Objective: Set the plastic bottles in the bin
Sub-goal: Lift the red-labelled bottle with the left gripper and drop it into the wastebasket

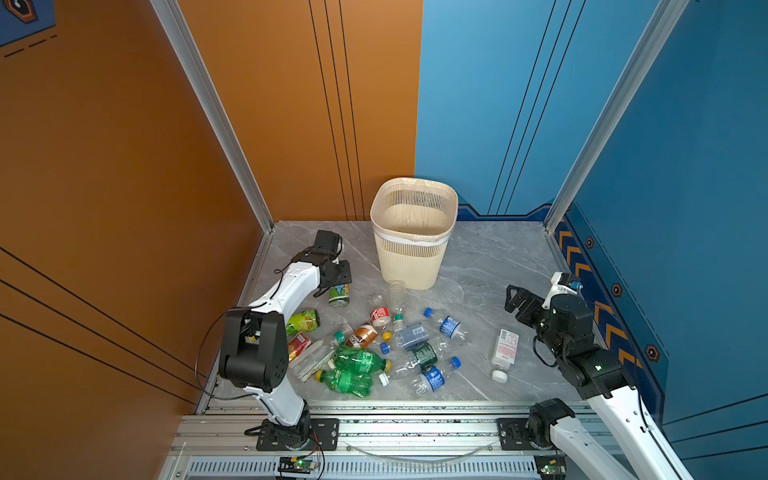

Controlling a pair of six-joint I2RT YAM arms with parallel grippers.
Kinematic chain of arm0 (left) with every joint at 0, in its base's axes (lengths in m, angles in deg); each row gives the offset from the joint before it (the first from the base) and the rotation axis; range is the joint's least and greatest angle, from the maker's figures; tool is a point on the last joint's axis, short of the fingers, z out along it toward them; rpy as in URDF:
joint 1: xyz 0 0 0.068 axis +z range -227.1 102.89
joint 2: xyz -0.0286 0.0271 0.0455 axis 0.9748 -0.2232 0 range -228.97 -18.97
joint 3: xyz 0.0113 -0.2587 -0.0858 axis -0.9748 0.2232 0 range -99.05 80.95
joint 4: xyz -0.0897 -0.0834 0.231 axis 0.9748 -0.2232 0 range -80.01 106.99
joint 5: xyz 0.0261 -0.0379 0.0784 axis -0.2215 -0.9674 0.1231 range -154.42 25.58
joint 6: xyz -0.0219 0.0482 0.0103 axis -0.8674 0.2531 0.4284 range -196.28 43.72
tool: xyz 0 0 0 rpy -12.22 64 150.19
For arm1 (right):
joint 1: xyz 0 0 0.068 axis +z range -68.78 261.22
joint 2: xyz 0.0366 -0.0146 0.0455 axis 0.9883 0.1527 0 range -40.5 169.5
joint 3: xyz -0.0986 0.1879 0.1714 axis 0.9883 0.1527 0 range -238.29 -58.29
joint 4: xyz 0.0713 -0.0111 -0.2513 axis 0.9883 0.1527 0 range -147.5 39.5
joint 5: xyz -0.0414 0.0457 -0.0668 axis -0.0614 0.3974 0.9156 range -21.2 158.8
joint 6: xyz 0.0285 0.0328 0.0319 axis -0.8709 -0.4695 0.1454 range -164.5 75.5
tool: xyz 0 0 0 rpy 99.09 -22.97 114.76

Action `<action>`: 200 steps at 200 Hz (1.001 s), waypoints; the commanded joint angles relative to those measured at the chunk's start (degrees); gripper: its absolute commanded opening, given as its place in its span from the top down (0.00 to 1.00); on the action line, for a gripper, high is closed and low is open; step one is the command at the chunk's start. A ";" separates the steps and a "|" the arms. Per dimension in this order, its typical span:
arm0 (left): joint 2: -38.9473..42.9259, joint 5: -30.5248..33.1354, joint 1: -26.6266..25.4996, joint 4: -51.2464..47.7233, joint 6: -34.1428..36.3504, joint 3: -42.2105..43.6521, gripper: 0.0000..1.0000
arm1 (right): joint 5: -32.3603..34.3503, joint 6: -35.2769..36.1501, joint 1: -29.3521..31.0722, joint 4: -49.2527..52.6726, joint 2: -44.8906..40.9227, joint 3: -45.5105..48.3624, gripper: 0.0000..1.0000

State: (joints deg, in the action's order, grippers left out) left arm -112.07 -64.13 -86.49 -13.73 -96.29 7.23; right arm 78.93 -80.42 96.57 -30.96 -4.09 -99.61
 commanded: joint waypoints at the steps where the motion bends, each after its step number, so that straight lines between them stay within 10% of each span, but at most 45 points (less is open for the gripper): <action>1: 7.37 -1.59 -0.11 -0.16 -0.37 -6.00 0.44 | -0.96 -0.55 -0.34 0.51 -0.93 0.28 0.00; 66: 10.03 -1.70 -8.04 8.10 0.72 -21.76 0.44 | -2.02 -0.98 -0.39 -0.25 -1.08 0.46 0.00; 200: -25.43 -4.21 -15.05 6.23 4.18 -62.84 0.43 | -4.15 -1.35 -0.52 -3.01 0.97 -0.51 0.00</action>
State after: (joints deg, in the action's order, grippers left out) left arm -133.75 -66.64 -101.81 -4.07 -93.62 -47.60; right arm 75.44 -81.01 96.51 -32.62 -3.35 -99.59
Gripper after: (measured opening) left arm 0.569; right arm 0.995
